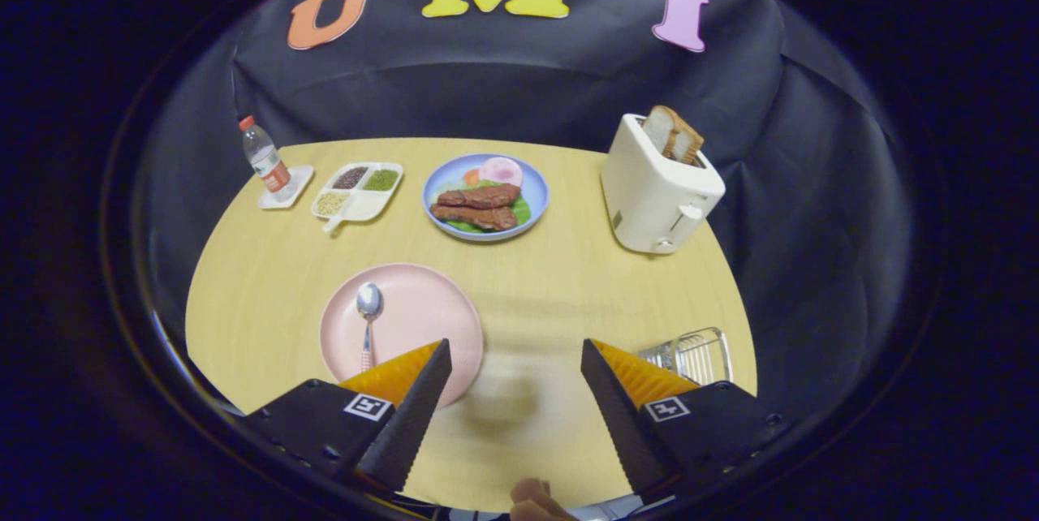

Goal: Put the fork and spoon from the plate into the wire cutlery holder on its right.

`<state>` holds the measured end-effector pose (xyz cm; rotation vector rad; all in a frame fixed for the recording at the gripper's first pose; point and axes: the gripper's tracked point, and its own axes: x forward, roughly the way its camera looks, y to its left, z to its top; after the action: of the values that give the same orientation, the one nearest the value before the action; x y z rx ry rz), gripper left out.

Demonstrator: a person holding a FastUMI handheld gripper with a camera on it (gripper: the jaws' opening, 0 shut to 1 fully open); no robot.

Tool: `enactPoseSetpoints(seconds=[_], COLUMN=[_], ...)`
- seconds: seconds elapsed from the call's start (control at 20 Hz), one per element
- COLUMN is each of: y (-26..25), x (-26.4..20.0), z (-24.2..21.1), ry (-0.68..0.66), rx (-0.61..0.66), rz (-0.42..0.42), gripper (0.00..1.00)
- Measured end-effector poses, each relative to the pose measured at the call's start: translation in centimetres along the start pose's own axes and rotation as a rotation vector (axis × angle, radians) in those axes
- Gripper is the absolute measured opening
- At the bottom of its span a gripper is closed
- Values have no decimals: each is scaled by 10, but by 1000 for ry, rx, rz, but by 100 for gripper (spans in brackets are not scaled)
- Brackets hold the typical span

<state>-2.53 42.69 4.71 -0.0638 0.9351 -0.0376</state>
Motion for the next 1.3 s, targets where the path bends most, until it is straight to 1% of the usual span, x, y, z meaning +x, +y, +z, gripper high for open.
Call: enactPoseSetpoints(seconds=[0.2,0.3,0.4,0.5,0.65,0.7,0.75,0.85,0.95,1.0,1.1,1.15,1.2,1.25,1.3], y=[44,70,93,110,132,138,140,148,149,151,160,156,152,156,162], x=[12,20,31,41,57,62,67,76,81,84,87,88,91,92,91], z=[-11,-19,-29,-39,-54,-56,-57,-60,-63,-66,-74,-80,-84,-86,-87], ry=[-61,-76,-74,-64,-31,-22,-13,3,24,36,72,101,116,132,142], rx=[-10,-10,-43,-66,-68,-65,-60,-45,-16,-2,27,36,56,83,99], rz=[17,55,85,94,114,116,108,114,97,88,111,78,54,69,80], gripper=[97,97,96,96,91,82,80,79,72,65,52,52,36,20,23])
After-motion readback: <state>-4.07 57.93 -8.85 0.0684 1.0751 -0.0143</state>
